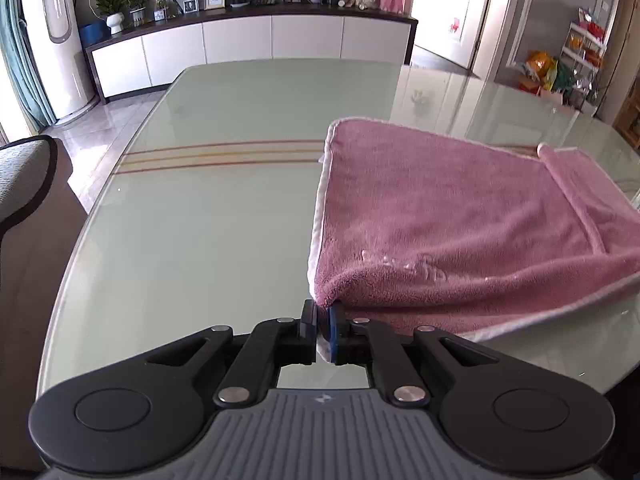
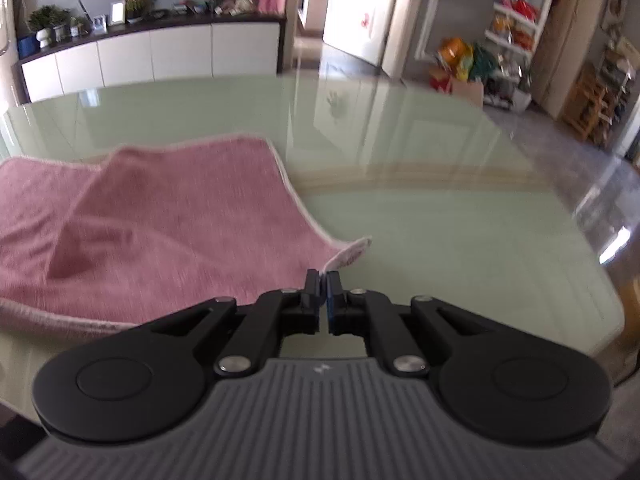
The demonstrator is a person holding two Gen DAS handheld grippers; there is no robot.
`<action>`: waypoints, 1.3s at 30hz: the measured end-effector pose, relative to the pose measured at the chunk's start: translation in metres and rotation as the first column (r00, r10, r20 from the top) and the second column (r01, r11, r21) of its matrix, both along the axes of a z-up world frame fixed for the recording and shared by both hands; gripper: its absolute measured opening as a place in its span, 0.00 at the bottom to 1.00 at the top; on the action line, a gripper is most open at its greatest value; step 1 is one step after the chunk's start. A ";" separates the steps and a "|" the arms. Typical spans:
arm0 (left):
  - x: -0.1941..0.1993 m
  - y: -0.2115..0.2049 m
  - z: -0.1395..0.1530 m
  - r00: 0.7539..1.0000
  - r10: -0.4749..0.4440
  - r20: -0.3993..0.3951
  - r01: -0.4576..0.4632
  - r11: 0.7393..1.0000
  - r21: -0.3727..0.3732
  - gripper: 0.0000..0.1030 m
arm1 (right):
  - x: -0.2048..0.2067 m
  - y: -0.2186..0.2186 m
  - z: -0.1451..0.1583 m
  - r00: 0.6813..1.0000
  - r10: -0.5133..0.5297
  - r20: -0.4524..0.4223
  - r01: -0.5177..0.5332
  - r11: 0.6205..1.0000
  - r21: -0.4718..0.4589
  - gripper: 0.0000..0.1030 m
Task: Fold towel
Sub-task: 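Pull the towel edges apart with both grippers to spread it flat, then open both grippers and release the spread towel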
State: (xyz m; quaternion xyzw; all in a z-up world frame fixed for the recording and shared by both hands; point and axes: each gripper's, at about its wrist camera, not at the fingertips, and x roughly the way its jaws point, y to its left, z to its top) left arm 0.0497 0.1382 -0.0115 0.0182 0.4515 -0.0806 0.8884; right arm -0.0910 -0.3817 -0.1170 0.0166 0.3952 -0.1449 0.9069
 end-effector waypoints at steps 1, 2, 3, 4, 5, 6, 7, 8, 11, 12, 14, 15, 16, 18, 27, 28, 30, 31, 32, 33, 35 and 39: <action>0.001 0.000 -0.001 1.000 0.001 -0.006 -0.001 1.000 0.001 0.07 | -0.004 0.002 -0.004 1.000 -0.005 -0.012 0.005 1.000 0.009 0.04; -0.003 0.001 -0.002 1.000 0.004 -0.016 -0.004 1.000 0.004 0.07 | -0.005 0.004 -0.006 1.000 -0.004 -0.023 0.004 1.000 0.011 0.04; -0.006 0.002 -0.003 1.000 0.007 -0.029 -0.006 1.000 0.007 0.07 | -0.005 0.006 -0.008 0.999 -0.003 -0.033 0.004 1.000 0.014 0.04; -0.008 0.002 -0.004 0.999 0.008 -0.042 -0.008 1.000 0.012 0.07 | -0.007 0.008 -0.011 0.999 0.001 -0.049 0.000 1.000 0.011 0.04; -0.009 0.002 -0.005 0.999 0.009 -0.047 -0.009 1.000 0.014 0.07 | -0.008 0.009 -0.012 0.998 -0.001 -0.056 0.002 1.000 0.011 0.04; -0.011 0.002 -0.005 0.998 0.011 -0.058 -0.010 1.000 0.016 0.08 | -0.010 0.009 -0.014 0.998 -0.003 -0.064 0.004 1.000 0.010 0.04; -0.013 0.002 -0.006 0.998 0.013 -0.068 -0.012 1.000 0.017 0.08 | -0.011 0.010 -0.016 0.997 -0.005 -0.071 0.006 1.000 0.010 0.04; -0.013 0.001 -0.006 0.997 0.016 -0.074 -0.015 1.000 0.018 0.09 | -0.011 0.009 -0.019 0.997 -0.012 -0.081 0.014 1.000 0.019 0.04; -0.014 0.000 -0.005 0.996 0.021 -0.091 -0.020 1.000 0.021 0.11 | -0.012 0.011 -0.024 0.993 -0.011 -0.115 0.013 1.000 0.016 0.05; -0.015 0.000 -0.005 0.995 0.022 -0.095 -0.020 1.000 0.024 0.12 | -0.012 0.012 -0.026 0.992 -0.009 -0.124 0.010 1.000 0.011 0.07; -0.016 0.001 -0.002 0.995 0.031 -0.091 -0.027 0.999 0.045 0.17 | -0.012 0.017 -0.026 0.989 -0.014 -0.149 0.010 1.000 -0.023 0.20; -0.016 0.003 -0.001 0.996 0.043 -0.079 -0.039 0.998 0.058 0.18 | -0.013 0.018 -0.024 0.989 -0.023 -0.149 0.017 0.999 -0.041 0.32; -0.016 0.005 0.000 0.996 0.054 -0.066 -0.050 0.997 0.066 0.19 | -0.013 0.019 -0.021 0.989 -0.046 -0.140 0.034 0.996 -0.087 0.33; -0.014 0.011 0.003 0.996 0.078 -0.041 -0.075 0.995 0.072 0.21 | -0.012 0.017 -0.012 0.991 -0.065 -0.115 0.051 0.991 -0.121 0.33; 0.064 -0.014 0.028 0.994 0.021 0.111 -0.030 0.997 0.076 0.25 | 0.066 0.038 0.021 0.988 0.152 -0.007 -0.152 0.980 -0.127 0.31; 0.077 -0.022 0.028 0.993 0.000 0.118 -0.009 0.997 0.073 0.26 | 0.082 0.040 0.020 0.984 0.176 -0.006 -0.176 0.977 -0.121 0.31; 0.102 -0.041 0.026 0.990 -0.039 0.135 0.030 0.997 0.070 0.27 | 0.116 0.045 0.019 0.974 0.225 -0.003 -0.224 0.968 -0.110 0.31; 0.114 -0.051 0.024 0.989 -0.063 0.135 0.054 0.996 0.070 0.28 | 0.133 0.048 0.018 0.968 0.249 -0.001 -0.248 0.963 -0.104 0.31; 0.125 -0.060 0.021 0.987 -0.084 0.134 0.075 0.995 0.070 0.28 | 0.150 0.050 0.018 0.962 0.273 0.000 -0.272 0.957 -0.098 0.31; 0.132 -0.064 0.019 0.986 -0.096 0.136 0.087 0.994 0.072 0.28 | 0.159 0.049 0.015 0.961 0.275 -0.007 -0.275 0.957 -0.088 0.31; 0.153 -0.076 0.012 0.982 -0.142 0.125 0.132 0.988 0.085 0.28 | 0.176 0.046 0.008 0.960 0.280 -0.021 -0.281 0.957 -0.066 0.31; 0.194 -0.104 -0.011 0.968 -0.244 0.054 0.238 0.966 0.097 0.28 | 0.211 0.041 -0.004 0.956 0.291 -0.049 -0.292 0.956 -0.022 0.32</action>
